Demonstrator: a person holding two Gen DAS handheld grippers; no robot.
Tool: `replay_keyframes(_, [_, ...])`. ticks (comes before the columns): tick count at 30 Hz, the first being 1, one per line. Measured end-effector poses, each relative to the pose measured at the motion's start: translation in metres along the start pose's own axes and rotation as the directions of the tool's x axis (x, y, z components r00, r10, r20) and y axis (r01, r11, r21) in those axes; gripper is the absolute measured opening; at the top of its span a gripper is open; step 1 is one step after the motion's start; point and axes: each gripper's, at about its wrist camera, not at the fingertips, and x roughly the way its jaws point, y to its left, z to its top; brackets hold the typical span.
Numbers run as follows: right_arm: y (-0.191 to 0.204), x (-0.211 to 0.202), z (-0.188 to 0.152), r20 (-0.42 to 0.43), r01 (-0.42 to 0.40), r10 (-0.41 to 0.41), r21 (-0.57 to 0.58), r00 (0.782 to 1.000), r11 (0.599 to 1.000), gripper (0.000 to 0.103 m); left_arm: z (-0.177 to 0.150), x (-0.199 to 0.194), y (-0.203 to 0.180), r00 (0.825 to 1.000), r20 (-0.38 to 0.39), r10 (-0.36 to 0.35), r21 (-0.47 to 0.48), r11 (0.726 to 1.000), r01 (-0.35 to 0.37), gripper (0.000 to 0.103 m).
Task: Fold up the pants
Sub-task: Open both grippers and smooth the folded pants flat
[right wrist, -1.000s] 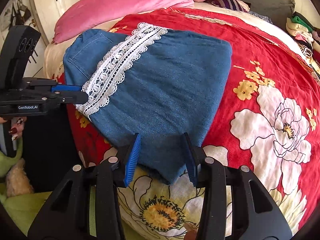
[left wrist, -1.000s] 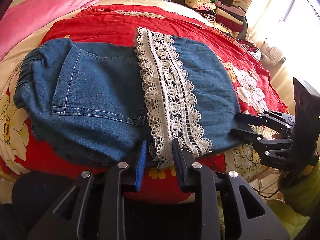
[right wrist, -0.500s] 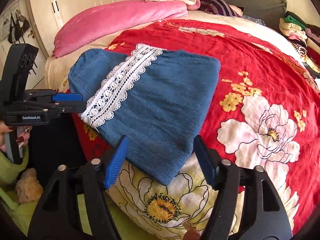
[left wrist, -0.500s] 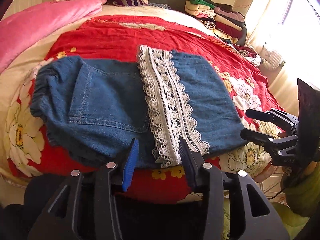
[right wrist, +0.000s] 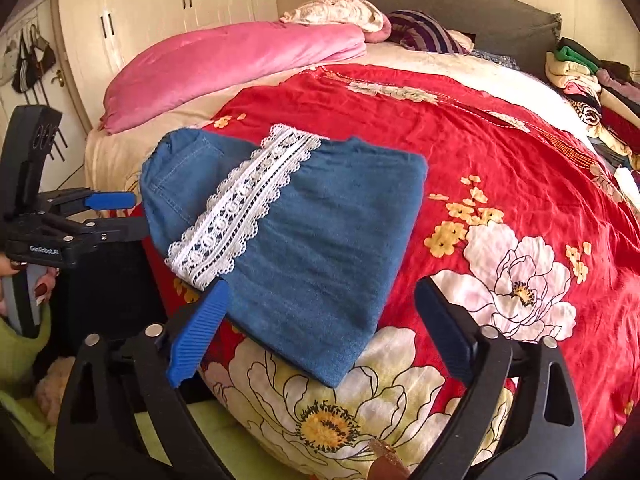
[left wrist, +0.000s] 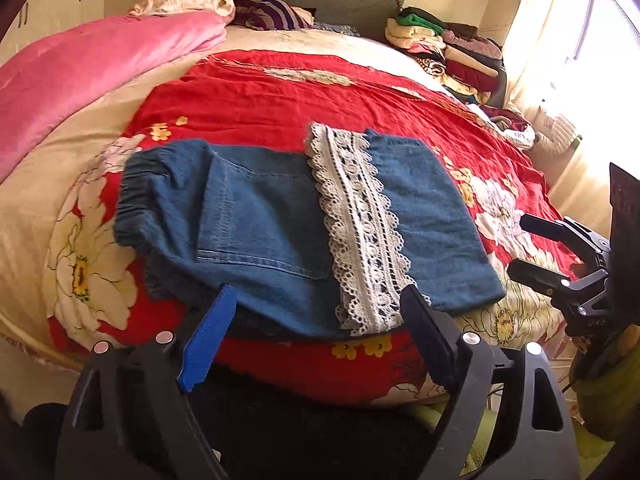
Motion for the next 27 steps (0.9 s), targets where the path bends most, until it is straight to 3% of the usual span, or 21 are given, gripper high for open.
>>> replay_keyframes(7, [0.002,-0.005,0.011,0.024,-0.014,0.014,0.007,1.000,1.000,0.094,0.002,-0.012,0.015,0.999,0.017,0.027,-0.025,0.999,-0.027,0.098])
replay_keyframes(14, [0.006,-0.008,0.032,0.055,-0.040,0.041,-0.012,0.998,0.999,0.094,0.003,-0.029,0.045,0.996,0.052,0.073,-0.088,0.994,-0.068,0.098])
replay_keyframes(27, [0.034,0.004,0.082,0.086,-0.082,0.090,-0.094,0.992,0.992,0.094,-0.007,-0.030,0.091,0.995,0.026,0.093,-0.212,0.974,-0.086,0.098])
